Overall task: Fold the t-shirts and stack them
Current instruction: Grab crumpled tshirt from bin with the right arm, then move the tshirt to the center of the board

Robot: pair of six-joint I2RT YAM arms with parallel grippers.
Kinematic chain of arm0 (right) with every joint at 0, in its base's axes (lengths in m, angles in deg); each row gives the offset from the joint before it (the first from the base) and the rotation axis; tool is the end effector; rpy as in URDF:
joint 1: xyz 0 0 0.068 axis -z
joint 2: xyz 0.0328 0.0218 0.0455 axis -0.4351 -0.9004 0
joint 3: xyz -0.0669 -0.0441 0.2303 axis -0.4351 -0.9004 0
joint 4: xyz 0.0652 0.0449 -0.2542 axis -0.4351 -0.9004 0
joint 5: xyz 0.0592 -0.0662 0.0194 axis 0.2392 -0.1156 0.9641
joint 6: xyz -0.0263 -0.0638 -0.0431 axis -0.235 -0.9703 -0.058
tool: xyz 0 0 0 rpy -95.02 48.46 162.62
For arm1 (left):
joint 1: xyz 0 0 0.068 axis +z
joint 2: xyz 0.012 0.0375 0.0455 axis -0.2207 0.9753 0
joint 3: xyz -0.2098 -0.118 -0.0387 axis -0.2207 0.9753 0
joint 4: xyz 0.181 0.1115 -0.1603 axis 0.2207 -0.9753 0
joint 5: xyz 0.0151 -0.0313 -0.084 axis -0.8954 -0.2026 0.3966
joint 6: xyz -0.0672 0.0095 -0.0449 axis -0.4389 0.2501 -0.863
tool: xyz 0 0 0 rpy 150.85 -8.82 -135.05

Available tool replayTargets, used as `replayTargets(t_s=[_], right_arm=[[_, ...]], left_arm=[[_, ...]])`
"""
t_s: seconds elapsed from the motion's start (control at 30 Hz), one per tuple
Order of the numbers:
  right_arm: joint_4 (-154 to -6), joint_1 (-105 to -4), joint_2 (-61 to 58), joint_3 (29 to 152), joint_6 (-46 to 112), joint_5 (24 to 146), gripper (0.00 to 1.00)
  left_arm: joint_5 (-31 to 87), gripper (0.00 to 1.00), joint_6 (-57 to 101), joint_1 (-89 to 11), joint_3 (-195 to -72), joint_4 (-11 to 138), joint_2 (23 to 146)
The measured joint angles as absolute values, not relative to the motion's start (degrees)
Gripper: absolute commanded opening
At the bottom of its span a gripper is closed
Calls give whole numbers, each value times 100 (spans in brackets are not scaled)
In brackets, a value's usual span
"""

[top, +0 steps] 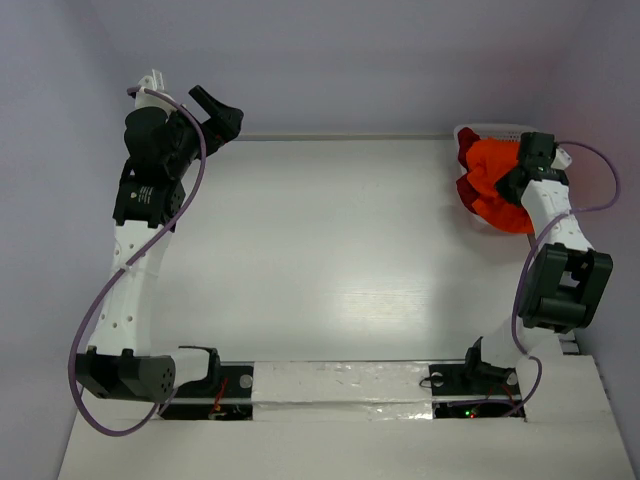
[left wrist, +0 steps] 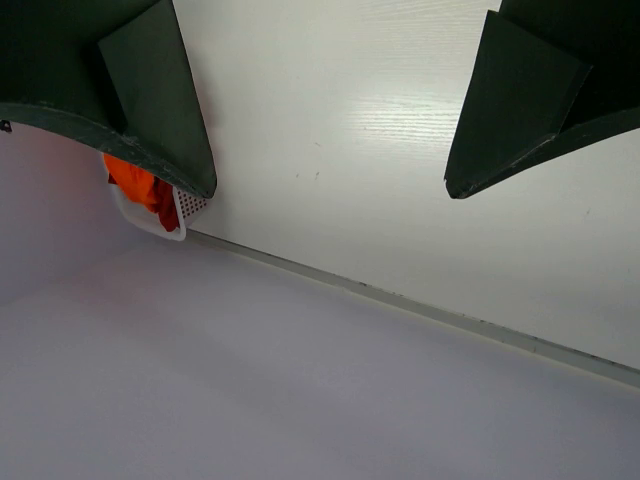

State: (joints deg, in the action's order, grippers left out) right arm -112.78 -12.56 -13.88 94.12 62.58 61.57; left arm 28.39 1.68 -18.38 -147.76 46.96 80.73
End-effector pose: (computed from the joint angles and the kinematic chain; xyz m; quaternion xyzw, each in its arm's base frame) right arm 0.3730 -0.1075 0.2371 0.4314 0.8192 -0.0551 0.3738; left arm 0.3120 -0.0411 0.4592 -0.1112 0.6944 -0.2800 0.6535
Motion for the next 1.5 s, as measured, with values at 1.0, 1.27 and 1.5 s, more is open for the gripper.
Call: replayTargets(t_s=[1.0, 1.27, 1.5], right_arm=[[-13581, -6482, -1419, 15978, 4560, 8179, 0], [-14049, -8044, -1511, 16107, 4335, 8581, 0], [-14064, -8425, -1325, 15535, 4219, 8262, 0]], left_arm=[[3076, 99, -119, -1919, -12634, 5533, 7575], [3220, 99, -206, -1943, -12033, 5605, 7002], [3298, 99, -243, -1949, -12009, 5476, 6648]])
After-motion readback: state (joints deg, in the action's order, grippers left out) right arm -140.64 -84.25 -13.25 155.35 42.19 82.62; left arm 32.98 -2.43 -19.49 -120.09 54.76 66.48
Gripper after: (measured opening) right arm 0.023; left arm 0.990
